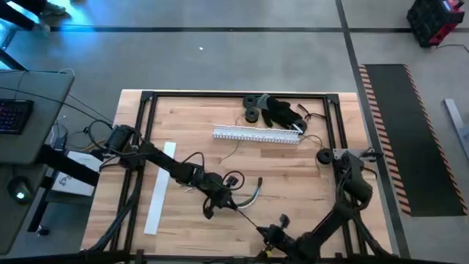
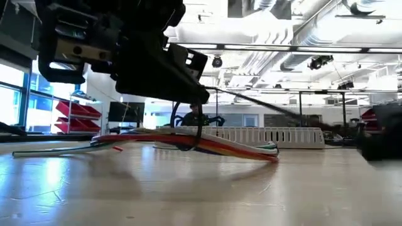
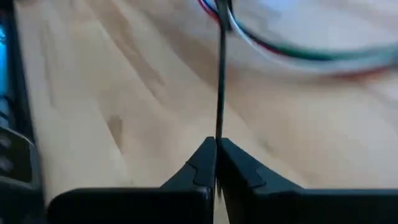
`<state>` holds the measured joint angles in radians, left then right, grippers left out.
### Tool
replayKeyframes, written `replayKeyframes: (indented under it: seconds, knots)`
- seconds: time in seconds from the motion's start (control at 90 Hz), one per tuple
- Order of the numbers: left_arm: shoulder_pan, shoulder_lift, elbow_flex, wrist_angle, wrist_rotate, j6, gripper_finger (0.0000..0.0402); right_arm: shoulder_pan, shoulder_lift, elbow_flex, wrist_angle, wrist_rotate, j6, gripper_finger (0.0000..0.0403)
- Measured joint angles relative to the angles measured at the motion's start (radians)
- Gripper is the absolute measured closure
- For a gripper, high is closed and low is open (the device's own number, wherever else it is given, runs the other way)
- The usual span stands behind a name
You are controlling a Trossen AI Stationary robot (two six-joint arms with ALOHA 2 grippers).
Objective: Ziptie cables
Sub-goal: Wrap the cable wire using a black zip tie
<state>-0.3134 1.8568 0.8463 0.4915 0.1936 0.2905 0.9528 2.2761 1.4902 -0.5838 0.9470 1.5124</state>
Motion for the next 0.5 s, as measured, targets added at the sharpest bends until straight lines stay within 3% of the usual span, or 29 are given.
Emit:
replayKeyframes:
  seconds: [0.144,0.322,0.4,0.5]
  knots:
    - [0.0,0.0,0.0,0.009,-0.005,-0.009,0.0401,0.026,-0.01,0.009,0.04,-0.033,-0.044,0.0403]
    - [0.0,0.0,0.0,0.013,-0.036,-0.017,0.0401,0.012,-0.012,0.048,0.231,-0.199,-0.309,0.0388]
    - [0.0,0.0,0.0,0.013,-0.059,-0.017,0.0401,-0.011,-0.012,0.048,0.363,-0.192,-0.452,0.0366]
    - [0.0,0.0,0.0,0.023,-0.061,-0.017,0.0401,-0.048,-0.015,0.045,0.478,-0.095,-0.667,0.0327]
